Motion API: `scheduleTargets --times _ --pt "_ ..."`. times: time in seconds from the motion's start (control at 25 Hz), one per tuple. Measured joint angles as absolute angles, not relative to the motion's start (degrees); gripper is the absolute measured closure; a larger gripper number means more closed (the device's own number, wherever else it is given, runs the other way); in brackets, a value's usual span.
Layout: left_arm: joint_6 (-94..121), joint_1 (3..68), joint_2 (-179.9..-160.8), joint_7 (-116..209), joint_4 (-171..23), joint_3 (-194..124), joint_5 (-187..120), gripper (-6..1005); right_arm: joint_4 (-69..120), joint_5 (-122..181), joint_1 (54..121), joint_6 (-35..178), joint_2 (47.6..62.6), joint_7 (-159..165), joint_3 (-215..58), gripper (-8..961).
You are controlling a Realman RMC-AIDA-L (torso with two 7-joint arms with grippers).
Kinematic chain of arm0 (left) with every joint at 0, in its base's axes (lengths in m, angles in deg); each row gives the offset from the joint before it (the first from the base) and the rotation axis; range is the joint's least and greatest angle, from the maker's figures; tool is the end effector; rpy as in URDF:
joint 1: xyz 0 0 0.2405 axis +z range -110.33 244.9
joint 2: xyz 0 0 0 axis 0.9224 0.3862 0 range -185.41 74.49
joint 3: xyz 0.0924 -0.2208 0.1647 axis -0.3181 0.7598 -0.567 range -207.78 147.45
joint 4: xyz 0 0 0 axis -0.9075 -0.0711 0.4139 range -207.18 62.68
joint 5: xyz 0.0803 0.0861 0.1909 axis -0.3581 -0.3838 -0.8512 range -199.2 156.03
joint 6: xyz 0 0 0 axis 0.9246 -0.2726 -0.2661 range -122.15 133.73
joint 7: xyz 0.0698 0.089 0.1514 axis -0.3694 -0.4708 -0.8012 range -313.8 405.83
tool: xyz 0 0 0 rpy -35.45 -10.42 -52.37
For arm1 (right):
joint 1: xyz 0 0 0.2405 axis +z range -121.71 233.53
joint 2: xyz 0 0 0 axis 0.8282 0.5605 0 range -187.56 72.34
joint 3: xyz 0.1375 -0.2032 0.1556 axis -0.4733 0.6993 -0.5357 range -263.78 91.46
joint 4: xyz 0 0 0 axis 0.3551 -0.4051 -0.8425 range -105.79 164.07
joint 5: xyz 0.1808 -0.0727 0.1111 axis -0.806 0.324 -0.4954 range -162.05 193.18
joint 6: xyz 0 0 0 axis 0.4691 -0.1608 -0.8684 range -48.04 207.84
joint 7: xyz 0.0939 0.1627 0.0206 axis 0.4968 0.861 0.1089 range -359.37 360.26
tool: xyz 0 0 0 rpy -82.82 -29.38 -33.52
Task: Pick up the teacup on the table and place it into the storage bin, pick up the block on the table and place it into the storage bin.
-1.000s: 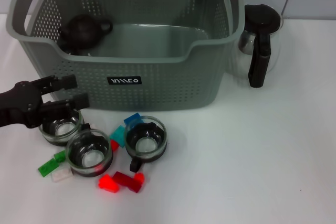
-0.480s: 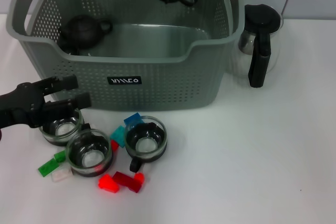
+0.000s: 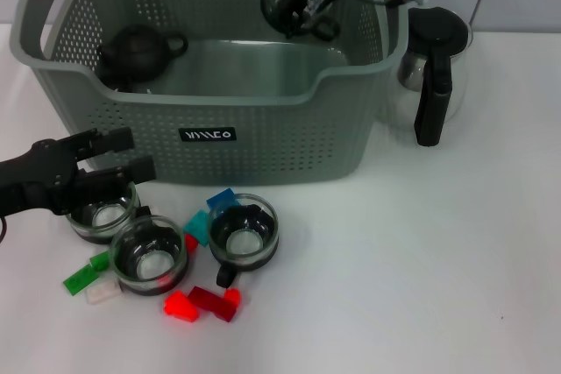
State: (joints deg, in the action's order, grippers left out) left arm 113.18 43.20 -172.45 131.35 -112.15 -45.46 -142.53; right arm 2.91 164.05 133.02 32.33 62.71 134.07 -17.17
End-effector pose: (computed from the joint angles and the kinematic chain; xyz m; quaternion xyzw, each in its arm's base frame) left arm -0.3224 0.3180 0.0183 -0.8731 -0.3123 -0.3439 0.1482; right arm 0.0512 0.5454 -0.1357 -0.9487 0.1397 -0.0791 0.2723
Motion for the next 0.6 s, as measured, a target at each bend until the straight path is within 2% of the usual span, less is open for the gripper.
scheduleTargets --times 0.6 --pt "112.76 43.16 -172.53 131.35 -112.16 -45.46 -142.53 169 5.65 162.07 132.97 33.29 63.07 130.52 -16.28 857"
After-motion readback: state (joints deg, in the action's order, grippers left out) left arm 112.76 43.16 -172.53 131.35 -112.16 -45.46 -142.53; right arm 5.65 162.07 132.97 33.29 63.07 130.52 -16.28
